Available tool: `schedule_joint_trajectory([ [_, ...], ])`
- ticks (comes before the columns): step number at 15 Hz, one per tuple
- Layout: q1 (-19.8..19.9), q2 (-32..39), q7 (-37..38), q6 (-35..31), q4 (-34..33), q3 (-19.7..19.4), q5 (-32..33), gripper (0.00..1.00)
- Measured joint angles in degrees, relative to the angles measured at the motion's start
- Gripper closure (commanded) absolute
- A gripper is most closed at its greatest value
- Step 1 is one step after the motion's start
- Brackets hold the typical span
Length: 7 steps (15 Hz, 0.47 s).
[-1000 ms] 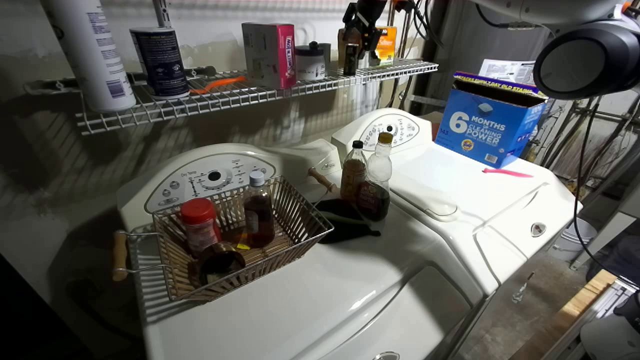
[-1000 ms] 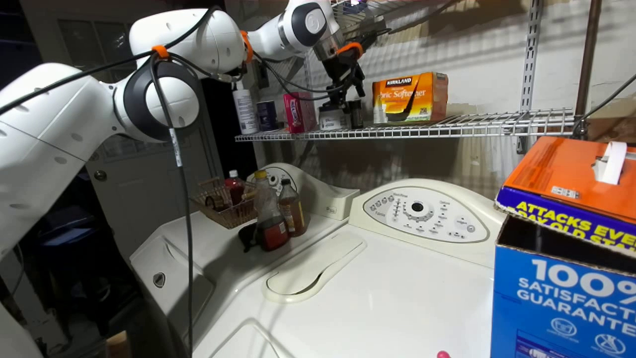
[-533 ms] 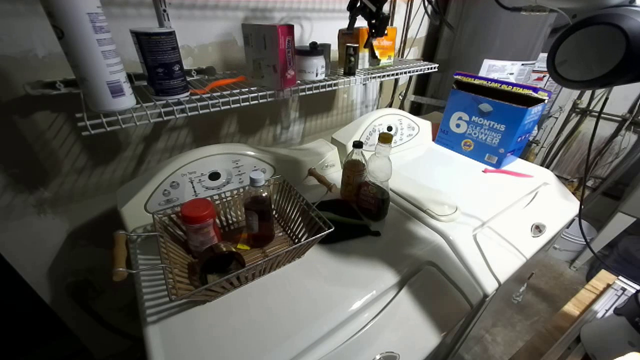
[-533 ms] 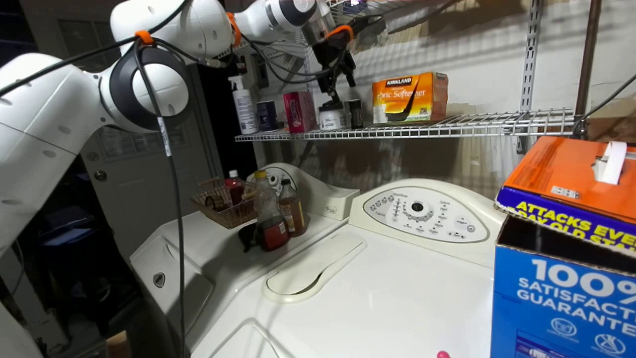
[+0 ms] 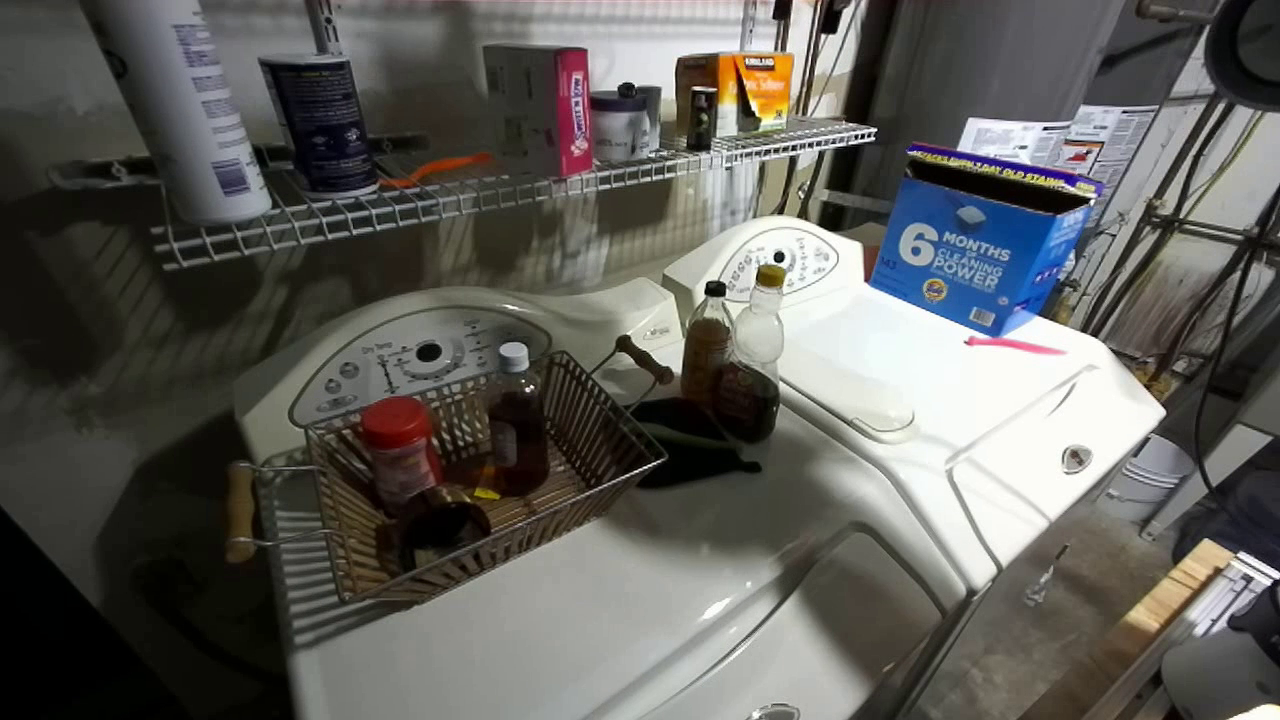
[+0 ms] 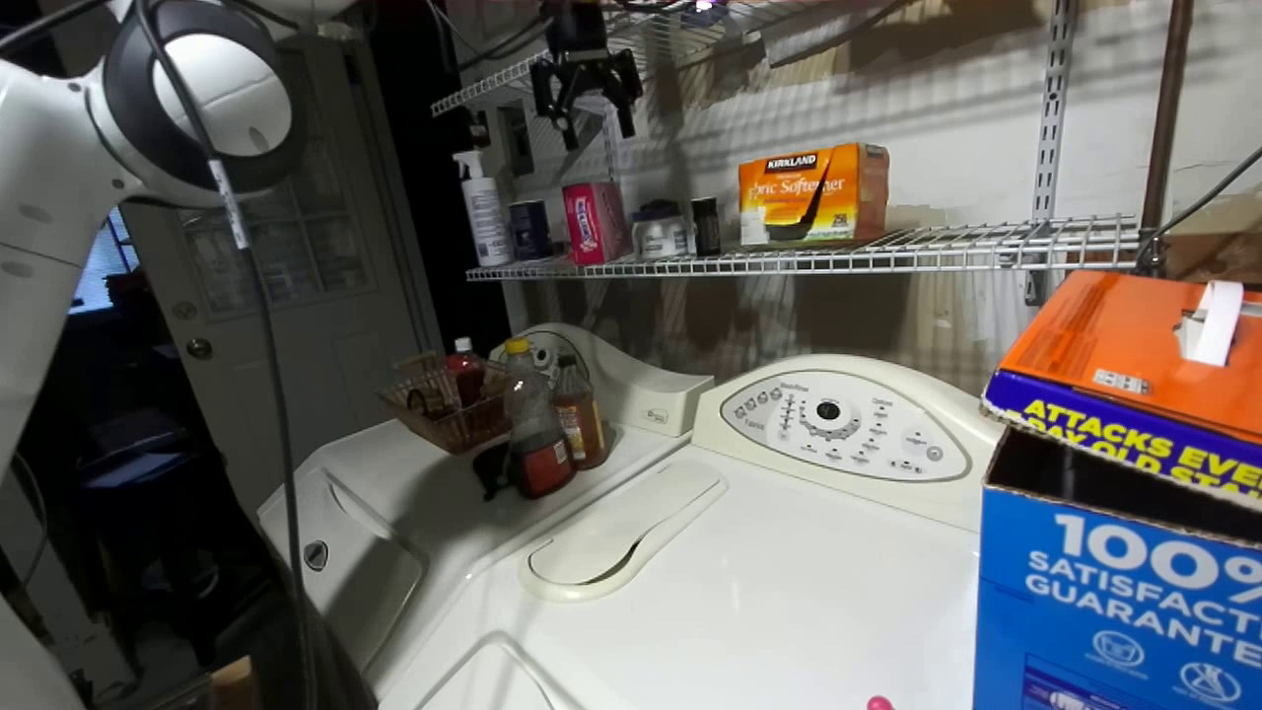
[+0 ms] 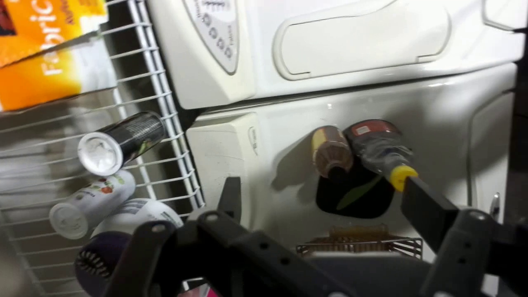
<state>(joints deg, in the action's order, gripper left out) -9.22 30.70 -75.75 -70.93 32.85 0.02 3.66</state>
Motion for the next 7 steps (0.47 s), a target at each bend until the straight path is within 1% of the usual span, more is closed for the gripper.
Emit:
schedule_joint_trajectory([
  [2, 0.05, -2.76, 4.96, 5.38, 0.71, -0.04, -0.03, 0.0],
  [4, 0.03, -4.98, 10.19, 8.61, 2.49, -0.08, -0.03, 0.0],
  [7, -0.06, -6.7, 13.49, 9.62, 4.95, -0.08, -0.03, 0.0],
])
